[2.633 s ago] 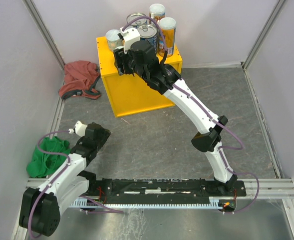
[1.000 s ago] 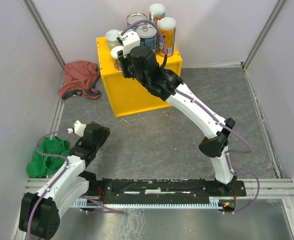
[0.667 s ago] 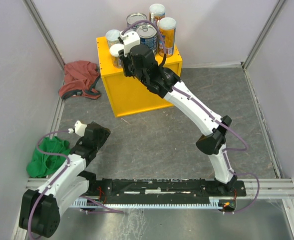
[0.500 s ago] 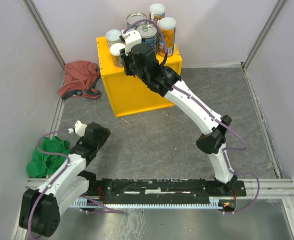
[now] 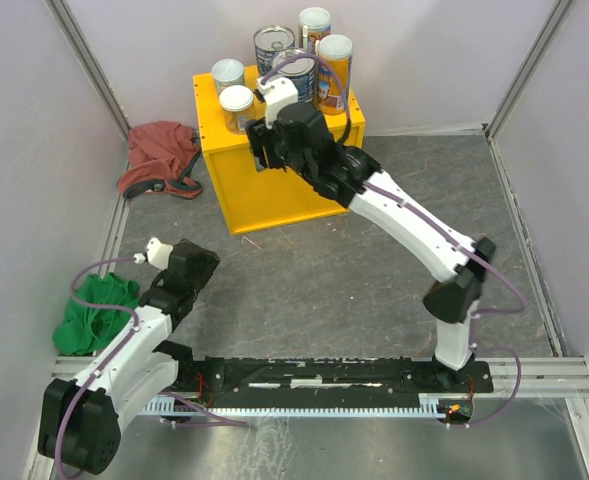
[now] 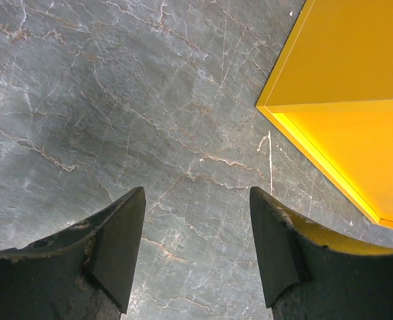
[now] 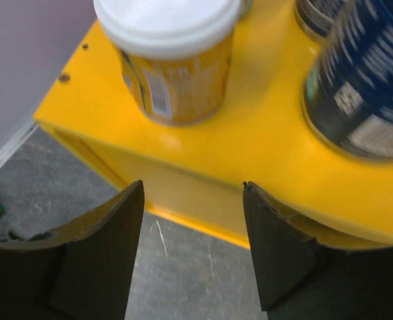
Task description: Place and organize the canned foods onto the counter
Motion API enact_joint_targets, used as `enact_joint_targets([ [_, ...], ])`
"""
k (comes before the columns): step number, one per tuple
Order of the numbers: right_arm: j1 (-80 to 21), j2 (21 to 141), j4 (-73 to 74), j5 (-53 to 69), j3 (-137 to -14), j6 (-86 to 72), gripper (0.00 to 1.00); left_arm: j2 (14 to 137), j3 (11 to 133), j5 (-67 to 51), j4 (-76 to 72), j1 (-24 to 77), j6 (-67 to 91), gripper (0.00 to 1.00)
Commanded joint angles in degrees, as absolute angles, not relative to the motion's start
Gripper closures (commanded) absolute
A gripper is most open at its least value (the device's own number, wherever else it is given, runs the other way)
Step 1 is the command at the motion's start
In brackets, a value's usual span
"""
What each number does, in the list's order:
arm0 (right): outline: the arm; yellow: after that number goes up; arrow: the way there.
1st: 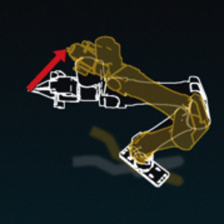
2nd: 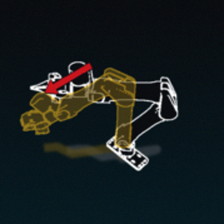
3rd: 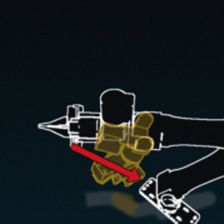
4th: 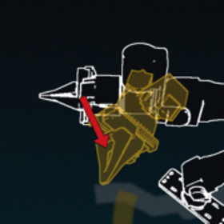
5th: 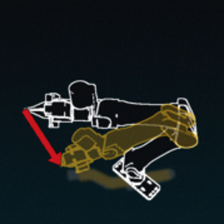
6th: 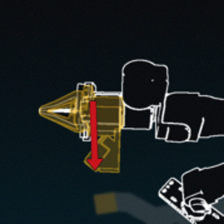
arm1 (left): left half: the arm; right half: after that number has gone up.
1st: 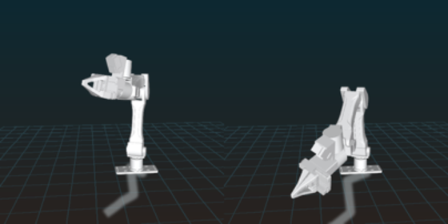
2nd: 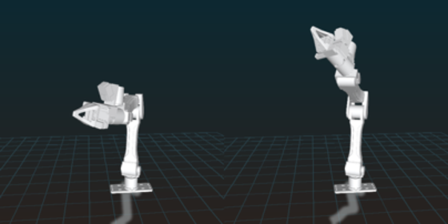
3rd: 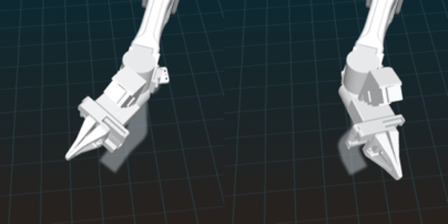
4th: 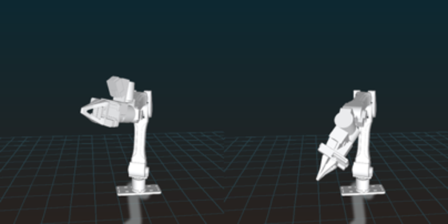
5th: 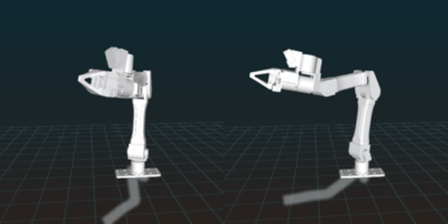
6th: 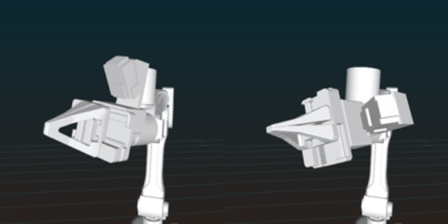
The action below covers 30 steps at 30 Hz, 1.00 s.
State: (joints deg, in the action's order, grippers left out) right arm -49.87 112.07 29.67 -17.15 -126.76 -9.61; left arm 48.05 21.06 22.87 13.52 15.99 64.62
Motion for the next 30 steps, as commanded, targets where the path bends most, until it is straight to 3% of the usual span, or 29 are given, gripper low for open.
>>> enact_joint_targets([
  [1,-50.23,96.62,27.35,-21.61,-114.55,-8.67,0.27,47.52,23.96,26.19,11.02,16.10,60.22,0.29],
  [8,-49.35,77.96,27.25,-39.92,-89.03,-7.94,0.01,41.74,21.72,28.67,6.24,16.08,53.48,0.30],
  [20,-44.89,54.64,35.18,-55.61,-59.12,-21.15,0.01,35.55,19.36,28.10,-0.42,16.08,37.60,0.30],
  [30,-34.52,52.27,42.23,-48.51,-53.90,-30.85,0.01,34.75,19.18,21.78,-2.09,16.13,27.79,0.30],
])
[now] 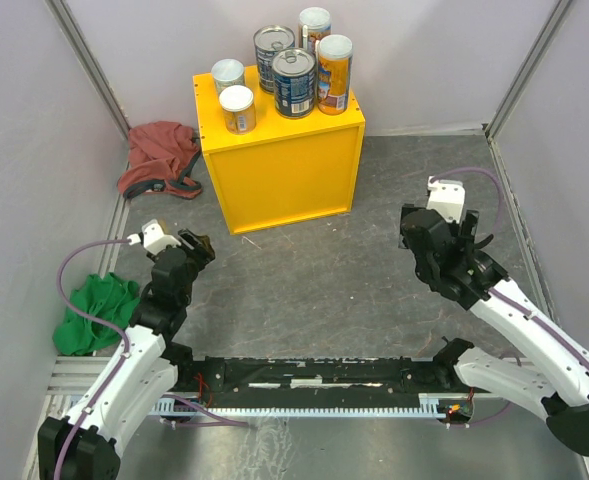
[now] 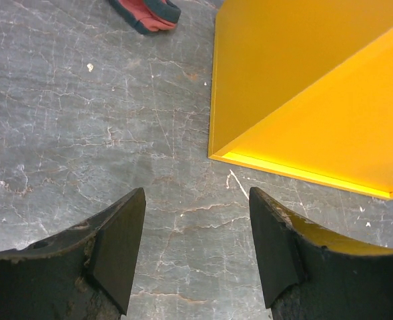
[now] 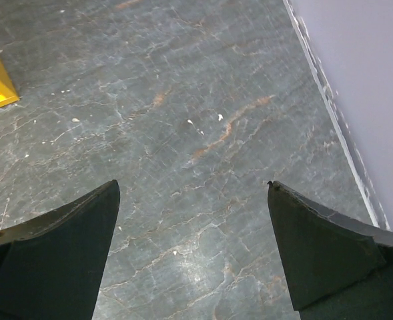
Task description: Place and organize the canned foods onto the counter
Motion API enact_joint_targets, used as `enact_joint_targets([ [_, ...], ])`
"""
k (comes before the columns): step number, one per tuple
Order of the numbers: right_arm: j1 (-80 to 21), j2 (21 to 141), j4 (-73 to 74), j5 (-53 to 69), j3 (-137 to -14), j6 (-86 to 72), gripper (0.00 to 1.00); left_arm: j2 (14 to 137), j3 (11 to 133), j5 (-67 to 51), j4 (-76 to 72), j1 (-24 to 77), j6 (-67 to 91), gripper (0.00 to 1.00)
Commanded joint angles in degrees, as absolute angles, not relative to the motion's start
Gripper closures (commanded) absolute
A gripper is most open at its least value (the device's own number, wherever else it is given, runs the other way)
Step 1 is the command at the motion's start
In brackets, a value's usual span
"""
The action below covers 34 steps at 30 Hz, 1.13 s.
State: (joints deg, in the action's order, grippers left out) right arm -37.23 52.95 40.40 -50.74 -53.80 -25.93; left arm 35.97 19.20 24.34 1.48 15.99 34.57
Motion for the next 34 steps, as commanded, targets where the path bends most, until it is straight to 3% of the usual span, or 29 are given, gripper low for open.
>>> enact_joint_targets([
  [1,-34.12,52.41,42.86,-48.48,-53.95,-31.34,0.01,34.46,19.04,21.50,-2.11,16.09,27.24,0.30],
  [11,-27.74,51.91,44.84,-44.71,-52.68,-33.14,0.01,31.98,17.22,18.29,-2.85,16.08,20.58,0.29],
  [20,-27.36,59.81,56.91,-50.85,-58.71,-38.91,0.01,31.96,17.68,16.89,-2.12,16.13,19.81,0.29],
  [21,-27.34,60.32,57.55,-51.41,-59.12,-39.40,0.01,31.99,17.82,16.77,-2.03,16.09,19.70,0.28],
  [23,-27.40,60.72,58.08,-51.92,-59.39,-40.17,0.01,32.07,17.84,16.70,-2.14,16.11,19.48,0.02],
  [29,-27.36,59.42,57.53,-52.90,-58.84,-42.00,0.01,31.66,17.84,18.14,-1.58,16.08,18.62,0.01],
  [31,-27.39,58.83,56.58,-52.82,-58.57,-40.98,0.09,31.24,17.71,19.01,-1.27,16.08,18.56,0.01],
  [34,-27.41,56.89,55.15,-52.91,-58.26,-41.39,0.08,30.22,17.34,19.65,-1.32,16.08,18.74,0.01],
])
